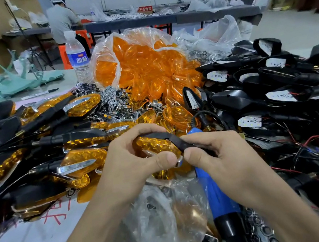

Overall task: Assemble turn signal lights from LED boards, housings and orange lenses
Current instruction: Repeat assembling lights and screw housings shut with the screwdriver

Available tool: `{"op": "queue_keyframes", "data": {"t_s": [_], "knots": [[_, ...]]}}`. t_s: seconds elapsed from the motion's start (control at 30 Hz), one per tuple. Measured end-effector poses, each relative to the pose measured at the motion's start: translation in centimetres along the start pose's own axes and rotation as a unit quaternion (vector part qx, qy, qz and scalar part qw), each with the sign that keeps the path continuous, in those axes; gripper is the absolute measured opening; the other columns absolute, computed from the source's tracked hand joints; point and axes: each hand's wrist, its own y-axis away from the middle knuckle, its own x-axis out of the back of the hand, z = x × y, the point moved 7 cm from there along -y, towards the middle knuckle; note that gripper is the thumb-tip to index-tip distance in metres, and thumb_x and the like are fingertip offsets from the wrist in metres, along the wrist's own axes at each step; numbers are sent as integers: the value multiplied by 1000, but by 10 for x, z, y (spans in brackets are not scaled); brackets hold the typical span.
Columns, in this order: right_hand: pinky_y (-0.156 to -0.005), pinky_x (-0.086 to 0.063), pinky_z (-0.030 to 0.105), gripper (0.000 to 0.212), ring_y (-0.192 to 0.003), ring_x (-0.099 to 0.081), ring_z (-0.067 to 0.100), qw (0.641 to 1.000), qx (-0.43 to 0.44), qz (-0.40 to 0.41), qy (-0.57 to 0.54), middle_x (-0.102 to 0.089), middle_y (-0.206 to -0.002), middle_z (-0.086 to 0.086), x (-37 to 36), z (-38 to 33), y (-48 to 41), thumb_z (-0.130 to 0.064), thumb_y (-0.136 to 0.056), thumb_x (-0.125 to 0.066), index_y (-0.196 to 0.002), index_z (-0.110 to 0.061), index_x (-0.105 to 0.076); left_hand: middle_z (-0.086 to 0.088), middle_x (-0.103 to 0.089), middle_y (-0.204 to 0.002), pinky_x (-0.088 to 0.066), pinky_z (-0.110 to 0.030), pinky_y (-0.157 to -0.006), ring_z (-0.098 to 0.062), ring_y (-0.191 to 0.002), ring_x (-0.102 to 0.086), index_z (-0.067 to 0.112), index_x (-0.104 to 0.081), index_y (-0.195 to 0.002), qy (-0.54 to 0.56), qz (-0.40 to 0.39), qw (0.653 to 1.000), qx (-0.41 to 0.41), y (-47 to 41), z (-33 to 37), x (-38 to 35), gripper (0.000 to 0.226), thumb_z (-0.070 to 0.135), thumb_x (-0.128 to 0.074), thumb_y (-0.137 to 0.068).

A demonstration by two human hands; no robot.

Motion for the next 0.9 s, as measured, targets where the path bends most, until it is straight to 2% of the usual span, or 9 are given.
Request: {"op": "queue_keyframes", "data": {"t_s": [0.07,0.13,0.23,0.37,0.53,0.67,0.73,0.8,0.9], "knots": [[-78,-60,42,33,-83,-69,13,999,10,-45,12,-74,-90,-10,-6,-5,1,-64,-82,-65,-111,-50,-70,-9,-78,-95,-63,-50,-76,-45,-82,-71,34,-78,-104,9,14,1000,-2,0,-2,0,70,70,-95,-46],[-69,-56,31,43,-75,-66,5,998,20,-32,43,-71,-82,-16,-8,-8,3,-76,-72,-63,-107,-50,-69,-10,-79,-92,-65,-47,-72,-42,-81,-74,33,-79,-101,14,21,1000,0,0,-3,-1,68,69,-95,-45],[-56,-44,26,44,-60,-54,6,998,21,-8,52,-63,-69,-11,-9,-11,3,-76,-75,-66,-99,-41,-72,-8,-80,-92,-62,-33,-66,-27,-76,-76,31,-80,-100,29,20,999,2,-1,-5,0,67,66,-96,-45],[-56,-40,17,42,-56,-52,4,999,13,14,42,-58,-58,-18,-8,-13,4,-75,-74,-67,-95,-39,-75,-9,-80,-89,-58,-24,-64,-21,-72,-75,27,-81,-99,54,14,998,15,-2,-9,0,66,61,-98,-45],[-56,-34,23,60,-55,-53,7,998,0,22,65,-60,-59,-10,-11,-14,3,-88,-67,-53,-92,-38,-74,-9,-78,-79,-56,-23,-57,-16,-62,-72,24,-81,-96,48,31,998,28,0,-13,3,54,46,-99,-51],[-51,-38,25,52,-49,-50,9,997,9,53,50,-61,-57,-9,-8,-12,3,-81,-79,-54,-76,-32,-70,-4,-78,-96,-61,-29,-72,-20,-87,-76,41,-74,-111,33,62,997,35,3,-15,-3,50,56,-85,-65],[-44,-30,22,62,-42,-36,7,996,-6,83,-37,-47,-47,-9,-3,-12,2,-80,-82,-49,-60,-24,-62,-2,-76,-119,-62,-35,-87,-22,-110,-74,45,-66,-131,95,7,994,47,1,-15,-12,60,55,-79,-74],[-41,-28,20,77,-40,-34,10,987,-71,68,-126,-46,-48,-3,-2,-5,2,-82,-80,-45,-57,-10,-59,2,-71,-133,-57,-30,-100,-21,-123,-68,42,-58,-142,113,-58,991,33,1,-10,-21,61,44,-77,-85],[-40,-38,22,87,-36,-48,16,973,-137,11,-188,-63,-53,11,-13,2,4,-80,-80,-43,-65,3,-65,-1,-74,-127,-57,-26,-95,-24,-121,-70,41,-58,-141,131,-67,988,40,0,-13,-23,57,36,-78,-87]]}}
